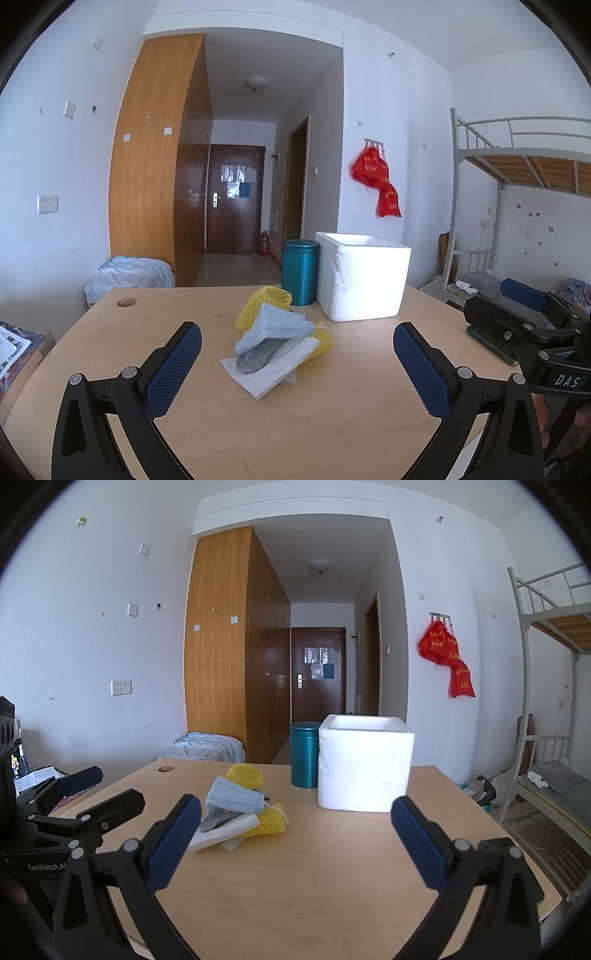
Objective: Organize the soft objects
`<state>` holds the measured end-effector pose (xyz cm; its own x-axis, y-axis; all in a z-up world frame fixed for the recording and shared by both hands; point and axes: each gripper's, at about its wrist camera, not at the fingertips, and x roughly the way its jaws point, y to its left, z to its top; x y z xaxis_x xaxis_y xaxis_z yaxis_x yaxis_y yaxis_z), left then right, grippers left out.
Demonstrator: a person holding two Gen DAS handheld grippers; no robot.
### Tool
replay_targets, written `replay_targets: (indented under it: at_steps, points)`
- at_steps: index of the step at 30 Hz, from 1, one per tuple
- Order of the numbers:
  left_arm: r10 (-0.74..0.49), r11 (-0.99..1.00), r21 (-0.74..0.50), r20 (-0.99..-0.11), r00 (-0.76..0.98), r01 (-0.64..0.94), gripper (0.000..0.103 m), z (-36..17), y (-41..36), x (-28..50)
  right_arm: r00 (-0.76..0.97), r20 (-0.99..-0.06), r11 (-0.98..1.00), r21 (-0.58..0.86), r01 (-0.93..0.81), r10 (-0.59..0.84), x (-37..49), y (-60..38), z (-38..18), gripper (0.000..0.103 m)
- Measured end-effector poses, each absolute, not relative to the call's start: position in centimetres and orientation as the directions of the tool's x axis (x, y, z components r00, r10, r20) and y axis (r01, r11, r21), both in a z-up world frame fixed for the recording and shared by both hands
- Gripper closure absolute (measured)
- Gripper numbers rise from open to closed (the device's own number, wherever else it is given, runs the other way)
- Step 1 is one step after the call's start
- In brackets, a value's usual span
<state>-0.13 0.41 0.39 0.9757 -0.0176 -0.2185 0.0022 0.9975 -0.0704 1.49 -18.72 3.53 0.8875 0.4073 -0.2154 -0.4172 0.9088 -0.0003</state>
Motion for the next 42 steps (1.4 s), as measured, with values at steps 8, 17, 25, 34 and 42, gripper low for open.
replay_targets:
  at_steps: [8,17,25,34,42]
  points:
    - [-0.019,0.998,-0.062,-0.219,0.976,0.005,0.000,0.49,0.36,-0.28,0.887,-0.217,0.908,0.001,-0.419,0.409,1.47,-18.67,3.62,0.000]
    - [-0.017,0.998,-0.061,-0.217,0.976,0.004,0.000,0.43,0.32,-0.33,0.887,-0.216,0.908,0.001,-0.418,0.408,1.48,-18.66,3.56,0.000]
    - [-0.017,0.998,-0.061,-0.217,0.976,0.003,0.000,0.43,0.38,-0.33,0.887,-0.216,0.908,0.000,-0.419,0.409,1.49,-18.64,3.57,0.000]
    - [-0.022,0.998,-0.064,-0.219,0.975,0.009,0.000,0.46,0.34,-0.31,0.887,-0.217,0.908,-0.001,-0.418,0.408,1.48,-18.63,3.58,0.000]
    - [-0.029,0.998,-0.063,-0.229,0.973,0.015,0.000,0.65,0.48,-0.23,0.884,-0.227,0.907,-0.003,-0.421,0.409,1.73,-18.13,3.57,0.000]
